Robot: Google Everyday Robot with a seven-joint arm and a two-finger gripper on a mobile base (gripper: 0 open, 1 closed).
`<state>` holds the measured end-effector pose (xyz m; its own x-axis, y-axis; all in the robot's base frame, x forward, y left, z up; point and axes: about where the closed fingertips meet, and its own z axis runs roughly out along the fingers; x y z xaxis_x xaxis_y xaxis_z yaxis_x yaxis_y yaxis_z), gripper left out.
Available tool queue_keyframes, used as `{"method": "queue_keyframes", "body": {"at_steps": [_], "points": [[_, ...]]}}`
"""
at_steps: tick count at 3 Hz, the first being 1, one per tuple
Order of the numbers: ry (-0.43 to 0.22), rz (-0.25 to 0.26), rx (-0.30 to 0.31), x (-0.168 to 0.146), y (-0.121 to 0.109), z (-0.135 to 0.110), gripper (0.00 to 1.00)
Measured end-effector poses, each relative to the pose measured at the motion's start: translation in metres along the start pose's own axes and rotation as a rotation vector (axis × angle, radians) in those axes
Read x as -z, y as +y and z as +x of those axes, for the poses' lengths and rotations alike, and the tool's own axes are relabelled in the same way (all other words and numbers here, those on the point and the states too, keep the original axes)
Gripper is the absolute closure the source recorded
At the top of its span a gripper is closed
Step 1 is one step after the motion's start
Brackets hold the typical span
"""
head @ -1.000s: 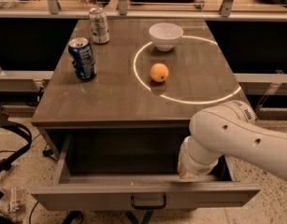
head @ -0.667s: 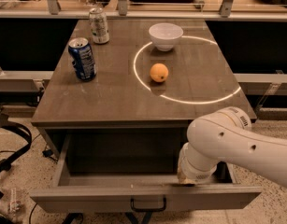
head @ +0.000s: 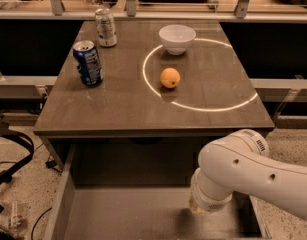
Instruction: Open top drawer
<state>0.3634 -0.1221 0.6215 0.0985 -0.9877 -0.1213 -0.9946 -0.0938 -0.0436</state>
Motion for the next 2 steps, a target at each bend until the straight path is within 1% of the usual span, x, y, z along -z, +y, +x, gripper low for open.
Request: {"method": "queue_keyframes", "body": {"at_steps": [1, 2], "points": [[0.002, 0.001, 0.001, 0.0004, 0.0003, -0.0001, 0.82], [0.003, 0.001, 0.002, 0.0008, 0.0007, -0.0001, 0.59]]}}
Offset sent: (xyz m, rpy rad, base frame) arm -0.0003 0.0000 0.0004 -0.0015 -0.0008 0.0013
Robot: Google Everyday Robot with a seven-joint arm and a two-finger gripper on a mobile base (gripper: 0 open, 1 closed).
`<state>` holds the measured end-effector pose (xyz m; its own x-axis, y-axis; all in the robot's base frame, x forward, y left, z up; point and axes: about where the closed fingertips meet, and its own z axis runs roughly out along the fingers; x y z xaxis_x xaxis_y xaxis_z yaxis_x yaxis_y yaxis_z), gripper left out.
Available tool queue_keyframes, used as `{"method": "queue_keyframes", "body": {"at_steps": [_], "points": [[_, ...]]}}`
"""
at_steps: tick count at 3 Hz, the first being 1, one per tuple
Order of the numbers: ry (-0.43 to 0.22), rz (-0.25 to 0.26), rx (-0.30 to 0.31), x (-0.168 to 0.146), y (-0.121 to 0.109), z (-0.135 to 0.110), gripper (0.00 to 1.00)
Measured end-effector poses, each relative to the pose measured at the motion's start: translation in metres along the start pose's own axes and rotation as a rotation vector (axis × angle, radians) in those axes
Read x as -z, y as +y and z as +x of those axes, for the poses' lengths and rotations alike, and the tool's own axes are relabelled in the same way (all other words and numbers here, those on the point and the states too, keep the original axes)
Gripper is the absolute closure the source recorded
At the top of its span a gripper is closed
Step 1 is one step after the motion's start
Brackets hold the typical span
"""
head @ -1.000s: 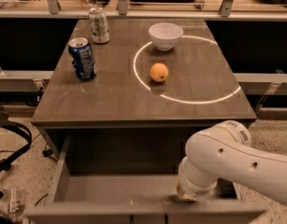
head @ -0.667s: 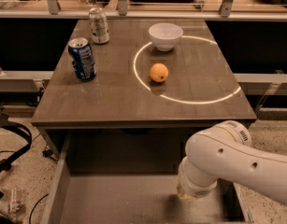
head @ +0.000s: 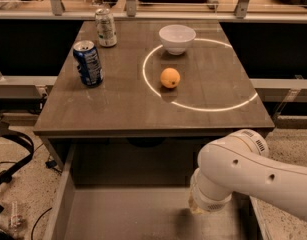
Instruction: Open top drawer
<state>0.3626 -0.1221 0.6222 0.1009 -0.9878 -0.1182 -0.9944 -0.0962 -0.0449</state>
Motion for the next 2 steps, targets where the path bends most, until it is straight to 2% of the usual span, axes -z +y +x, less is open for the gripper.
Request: {"method": "queue_keyframes", "body": {"at_steps": [2], "points": [[0.003, 0.001, 0.002, 0.0007, 0.0008, 0.0000, 0.13]]}}
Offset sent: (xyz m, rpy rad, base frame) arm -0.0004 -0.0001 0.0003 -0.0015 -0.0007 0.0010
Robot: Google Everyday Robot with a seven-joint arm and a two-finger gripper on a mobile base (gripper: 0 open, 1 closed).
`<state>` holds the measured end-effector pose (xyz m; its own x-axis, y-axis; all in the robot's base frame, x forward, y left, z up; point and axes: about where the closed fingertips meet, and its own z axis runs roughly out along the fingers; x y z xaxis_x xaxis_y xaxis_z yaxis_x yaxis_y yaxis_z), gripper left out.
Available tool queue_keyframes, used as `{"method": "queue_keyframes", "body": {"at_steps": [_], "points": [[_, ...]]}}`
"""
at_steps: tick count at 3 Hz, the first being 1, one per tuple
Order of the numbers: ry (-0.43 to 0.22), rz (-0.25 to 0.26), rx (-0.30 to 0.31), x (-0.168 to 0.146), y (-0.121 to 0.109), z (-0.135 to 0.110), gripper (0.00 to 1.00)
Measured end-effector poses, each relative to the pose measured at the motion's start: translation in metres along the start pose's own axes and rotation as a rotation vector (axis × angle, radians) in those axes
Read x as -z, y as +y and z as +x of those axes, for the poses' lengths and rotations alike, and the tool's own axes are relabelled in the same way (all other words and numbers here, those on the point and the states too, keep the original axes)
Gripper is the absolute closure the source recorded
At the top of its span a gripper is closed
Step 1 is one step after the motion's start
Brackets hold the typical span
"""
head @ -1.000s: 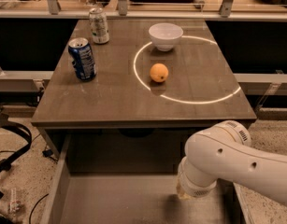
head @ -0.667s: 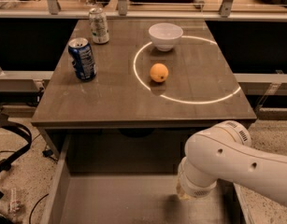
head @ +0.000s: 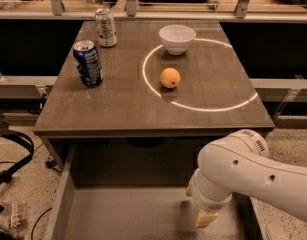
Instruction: Open top drawer
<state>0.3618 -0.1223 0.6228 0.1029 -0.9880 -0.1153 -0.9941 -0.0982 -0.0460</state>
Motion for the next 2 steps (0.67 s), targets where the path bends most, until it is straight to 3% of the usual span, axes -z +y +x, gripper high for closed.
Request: {"method": "queue_keyframes", "body": {"at_steps": [1, 2], "points": [[0.001, 0.000, 0.001, 0.0003, 0.0004, 0.0000, 0.00], [0.001, 0.000, 0.001, 0.0003, 0.0004, 0.0000, 0.00]]}}
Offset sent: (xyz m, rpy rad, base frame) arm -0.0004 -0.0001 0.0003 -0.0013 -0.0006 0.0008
